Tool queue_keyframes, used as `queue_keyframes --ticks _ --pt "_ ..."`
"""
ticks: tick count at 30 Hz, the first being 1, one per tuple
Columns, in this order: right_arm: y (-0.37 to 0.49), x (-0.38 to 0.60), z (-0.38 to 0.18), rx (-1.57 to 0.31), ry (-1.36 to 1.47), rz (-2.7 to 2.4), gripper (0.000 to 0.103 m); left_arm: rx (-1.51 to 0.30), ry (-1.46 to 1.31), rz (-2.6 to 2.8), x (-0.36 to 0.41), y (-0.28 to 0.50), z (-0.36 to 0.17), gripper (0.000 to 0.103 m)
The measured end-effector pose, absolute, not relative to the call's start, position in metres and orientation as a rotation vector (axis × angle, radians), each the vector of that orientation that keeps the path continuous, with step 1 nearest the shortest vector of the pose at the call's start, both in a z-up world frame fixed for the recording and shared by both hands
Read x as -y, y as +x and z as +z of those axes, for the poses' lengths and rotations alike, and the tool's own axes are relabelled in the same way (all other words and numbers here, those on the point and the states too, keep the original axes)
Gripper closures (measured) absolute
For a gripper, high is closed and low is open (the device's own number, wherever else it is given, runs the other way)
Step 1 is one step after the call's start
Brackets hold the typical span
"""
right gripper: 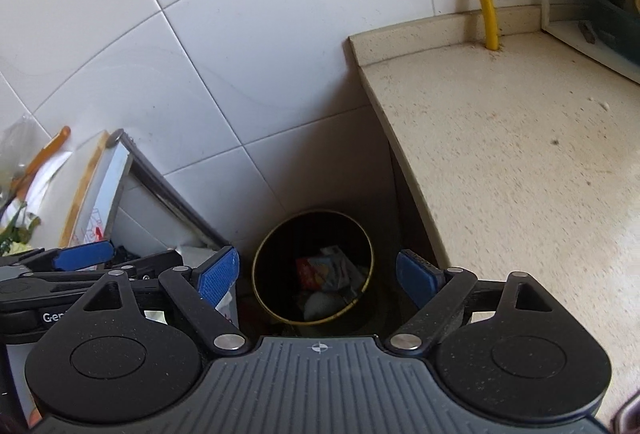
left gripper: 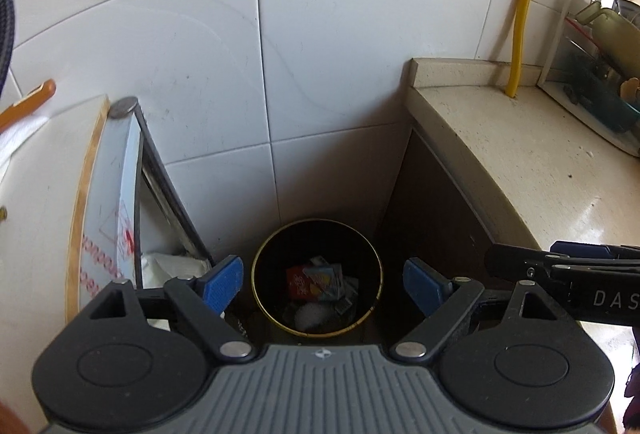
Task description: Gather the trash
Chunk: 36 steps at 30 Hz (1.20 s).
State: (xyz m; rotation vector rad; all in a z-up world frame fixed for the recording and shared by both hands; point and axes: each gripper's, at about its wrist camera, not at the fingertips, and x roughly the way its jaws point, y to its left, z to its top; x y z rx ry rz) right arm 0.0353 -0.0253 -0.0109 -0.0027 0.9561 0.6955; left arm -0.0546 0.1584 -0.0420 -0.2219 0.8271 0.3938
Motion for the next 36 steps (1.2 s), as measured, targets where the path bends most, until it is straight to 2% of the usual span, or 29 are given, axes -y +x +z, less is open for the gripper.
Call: queue_keyframes --ticks 21,36 --pt "0.015 0.113 0.011 -0.868 0.122 0.539 0.009 -0.737 -0.099 0.242 -0.084 -0.045 -0.013 0.017" --pt "0.003 0.128 0.02 -0.83 0.143 0.524 0.008 -0.704 -0.088 0.243 -0.07 -0.058 -0.004 0.017"
